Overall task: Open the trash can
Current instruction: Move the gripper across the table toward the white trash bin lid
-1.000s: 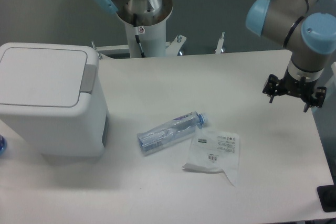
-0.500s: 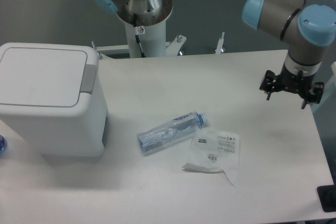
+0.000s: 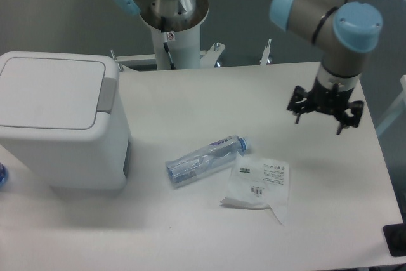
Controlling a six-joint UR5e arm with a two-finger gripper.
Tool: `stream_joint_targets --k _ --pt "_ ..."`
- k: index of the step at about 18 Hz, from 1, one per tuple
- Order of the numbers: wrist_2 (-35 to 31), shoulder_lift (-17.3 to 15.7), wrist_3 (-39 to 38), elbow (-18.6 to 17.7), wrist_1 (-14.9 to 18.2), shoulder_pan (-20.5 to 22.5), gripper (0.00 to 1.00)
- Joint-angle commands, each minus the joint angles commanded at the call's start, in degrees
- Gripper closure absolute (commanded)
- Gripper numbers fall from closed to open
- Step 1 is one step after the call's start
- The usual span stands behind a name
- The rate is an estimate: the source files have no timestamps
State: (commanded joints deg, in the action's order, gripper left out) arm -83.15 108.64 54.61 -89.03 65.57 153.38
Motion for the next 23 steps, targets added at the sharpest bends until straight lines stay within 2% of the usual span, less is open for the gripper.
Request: stream_joint_targets --k 3,6,9,11,16,19,23 --pt "4.65 -1.84 -4.76 0.26 0.79 -3.52 0.0" --pt "12.2 -5.44 -7.57 0.35 2.9 -4.4 0.0" --pt "19.5 -7.47 -13.54 0.26 3.08 -5.02 0.0" --pt "20.66 -9.39 -17.76 0.44 3.16 -6.25 0.0" --pt "24.0 -14.49 -23.91 -2.02 3.08 -7.57 0.0" --pt "24.09 -18.28 -33.75 -5.18 2.38 -8.45 0.0" --pt "24.01 -19.07 -39.04 -5.7 2.46 -13.54 0.0"
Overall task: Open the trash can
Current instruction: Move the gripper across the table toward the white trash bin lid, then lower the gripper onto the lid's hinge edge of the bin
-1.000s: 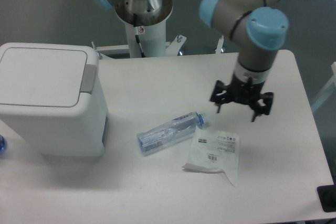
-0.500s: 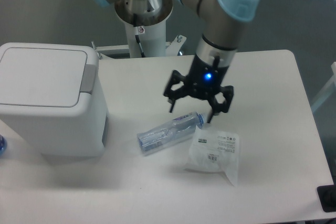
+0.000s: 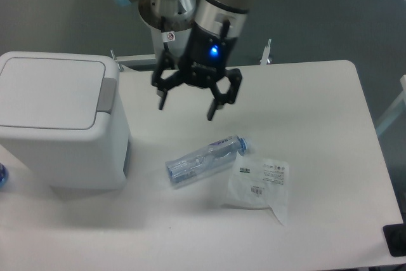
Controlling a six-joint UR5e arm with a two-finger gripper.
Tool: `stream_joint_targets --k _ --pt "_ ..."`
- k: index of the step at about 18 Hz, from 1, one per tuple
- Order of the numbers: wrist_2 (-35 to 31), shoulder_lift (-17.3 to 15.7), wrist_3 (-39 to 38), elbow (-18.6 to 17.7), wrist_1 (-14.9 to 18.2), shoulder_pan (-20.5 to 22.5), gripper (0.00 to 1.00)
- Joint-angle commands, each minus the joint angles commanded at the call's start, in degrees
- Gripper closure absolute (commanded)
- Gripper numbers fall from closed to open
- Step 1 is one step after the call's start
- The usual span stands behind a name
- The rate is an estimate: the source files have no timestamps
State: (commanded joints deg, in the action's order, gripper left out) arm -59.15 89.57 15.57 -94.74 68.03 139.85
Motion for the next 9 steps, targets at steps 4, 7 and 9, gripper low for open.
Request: stream_joint_targets --k 4,7,9 --pt "0.0 -2.99 -0.89 -4.57 -0.18 -1.68 0.0" --pt "0.0 -4.48 -0.98 -6.15 -0.09 -2.65 0.0" --pt "-0.09 -4.58 -0.89 -6.69 -0.26 -2.65 0.0"
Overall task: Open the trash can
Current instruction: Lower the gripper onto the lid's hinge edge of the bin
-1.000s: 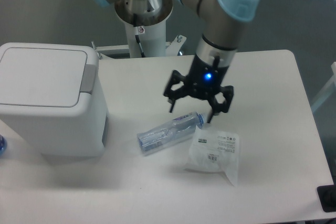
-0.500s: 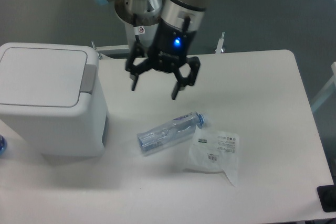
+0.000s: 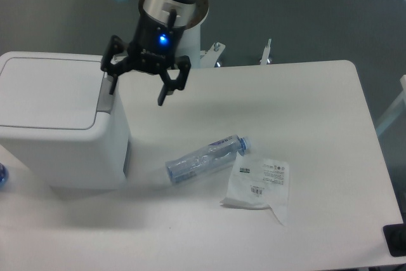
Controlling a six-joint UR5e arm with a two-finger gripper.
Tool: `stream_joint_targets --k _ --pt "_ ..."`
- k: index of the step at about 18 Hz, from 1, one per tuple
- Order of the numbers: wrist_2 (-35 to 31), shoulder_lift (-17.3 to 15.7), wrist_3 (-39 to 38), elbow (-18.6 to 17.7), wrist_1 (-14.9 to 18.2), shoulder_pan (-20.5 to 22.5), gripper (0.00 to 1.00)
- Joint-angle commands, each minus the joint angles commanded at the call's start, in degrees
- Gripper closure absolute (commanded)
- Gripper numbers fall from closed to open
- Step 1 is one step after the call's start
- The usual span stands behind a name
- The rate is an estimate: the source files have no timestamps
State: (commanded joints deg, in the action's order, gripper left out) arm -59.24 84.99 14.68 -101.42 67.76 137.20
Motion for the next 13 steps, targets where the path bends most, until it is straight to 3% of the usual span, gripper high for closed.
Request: stream_joint_targets --k 13 --pt "-1.85 2.55 0.79 -0.26 -1.5 -0.09 0.0"
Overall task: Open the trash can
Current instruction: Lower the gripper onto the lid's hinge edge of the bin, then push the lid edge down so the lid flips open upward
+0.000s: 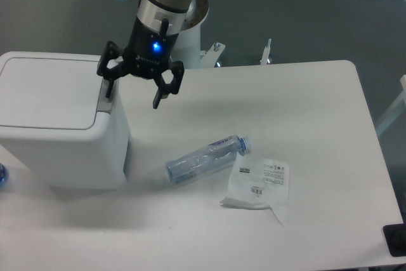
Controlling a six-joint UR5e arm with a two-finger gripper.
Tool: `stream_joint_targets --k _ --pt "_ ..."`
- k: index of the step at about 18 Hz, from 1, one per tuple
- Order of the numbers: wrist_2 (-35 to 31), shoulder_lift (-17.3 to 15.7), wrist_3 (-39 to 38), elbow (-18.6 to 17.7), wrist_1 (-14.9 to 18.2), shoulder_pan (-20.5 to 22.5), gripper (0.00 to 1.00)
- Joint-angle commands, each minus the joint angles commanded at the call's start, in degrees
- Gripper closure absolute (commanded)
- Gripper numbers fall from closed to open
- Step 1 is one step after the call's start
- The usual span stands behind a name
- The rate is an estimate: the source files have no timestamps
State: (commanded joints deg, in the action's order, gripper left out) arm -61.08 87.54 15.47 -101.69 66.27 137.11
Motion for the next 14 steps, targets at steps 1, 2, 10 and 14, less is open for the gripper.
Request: stream_joint_targets --k 1,2,10,14 --pt "-0.09 0.09 0.09 0.0 0.0 0.0 0.0" --pt "-0.09 0.0 0.09 0.0 0.0 0.0 0.0" --pt "-1.14 1.05 -0.44 0.87 -0.09 0.09 0.0" --pt "-1.23 1.05 -0.53 2.9 0.09 0.87 0.0"
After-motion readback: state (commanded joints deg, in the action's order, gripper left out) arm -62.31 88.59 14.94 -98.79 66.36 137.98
